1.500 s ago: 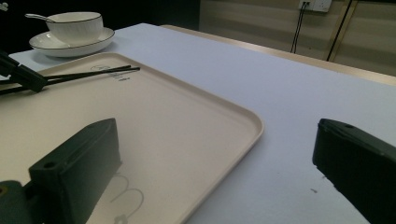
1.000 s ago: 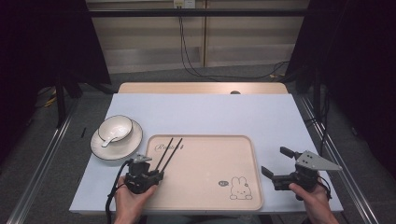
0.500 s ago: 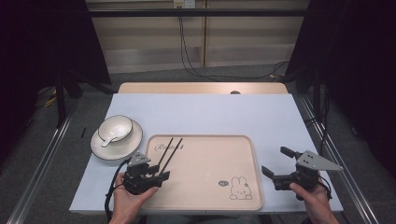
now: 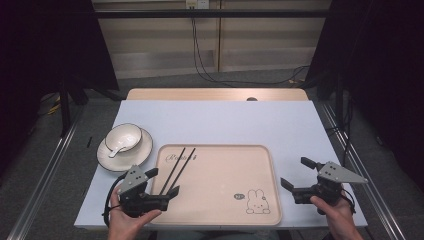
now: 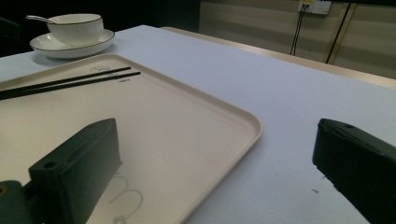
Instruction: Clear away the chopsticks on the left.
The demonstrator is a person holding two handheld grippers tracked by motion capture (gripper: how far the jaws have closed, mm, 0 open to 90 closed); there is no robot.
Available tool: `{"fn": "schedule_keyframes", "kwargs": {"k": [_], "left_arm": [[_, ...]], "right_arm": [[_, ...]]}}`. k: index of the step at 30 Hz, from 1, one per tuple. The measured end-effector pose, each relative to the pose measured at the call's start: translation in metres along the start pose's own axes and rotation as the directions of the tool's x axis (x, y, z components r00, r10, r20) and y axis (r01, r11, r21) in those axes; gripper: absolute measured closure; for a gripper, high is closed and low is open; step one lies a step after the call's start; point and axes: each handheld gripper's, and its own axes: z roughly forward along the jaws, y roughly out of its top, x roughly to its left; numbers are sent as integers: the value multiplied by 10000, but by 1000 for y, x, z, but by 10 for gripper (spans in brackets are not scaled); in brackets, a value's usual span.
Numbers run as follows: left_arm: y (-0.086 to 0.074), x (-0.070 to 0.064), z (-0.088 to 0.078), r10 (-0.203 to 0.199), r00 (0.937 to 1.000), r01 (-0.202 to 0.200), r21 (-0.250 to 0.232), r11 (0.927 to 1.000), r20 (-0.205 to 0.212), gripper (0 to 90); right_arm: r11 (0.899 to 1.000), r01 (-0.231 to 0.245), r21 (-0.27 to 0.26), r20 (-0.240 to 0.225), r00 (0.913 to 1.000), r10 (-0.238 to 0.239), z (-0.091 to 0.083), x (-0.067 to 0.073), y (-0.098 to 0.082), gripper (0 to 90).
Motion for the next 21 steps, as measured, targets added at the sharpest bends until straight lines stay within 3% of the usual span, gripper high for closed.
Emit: {"fn": "schedule_keyframes", "kwargs": {"k": [4,9,15,19,21], "left_arm": [[-2,11,-11,-454,9989,453,-121,9989,-77,35],[-9,23,-26,-459,9989,458,-157,9988,-121,30],[-22,33,-41,-739,9969,726,-469,9963,-259,23],[-27,40,-47,-1117,9912,1075,-603,9924,-706,21],[-28,42,-52,-1144,9913,1103,-638,9919,-648,22]], "right_arm": [[10000,17,32,-18,10000,-17,0,0,0,7],[10000,29,40,20,10000,-29,0,-1,0,7],[10000,-19,59,53,10000,18,0,-1,-1,7],[10000,-67,35,54,10000,67,0,-1,-1,7],[10000,-79,25,56,10000,78,0,-1,0,7]]}}
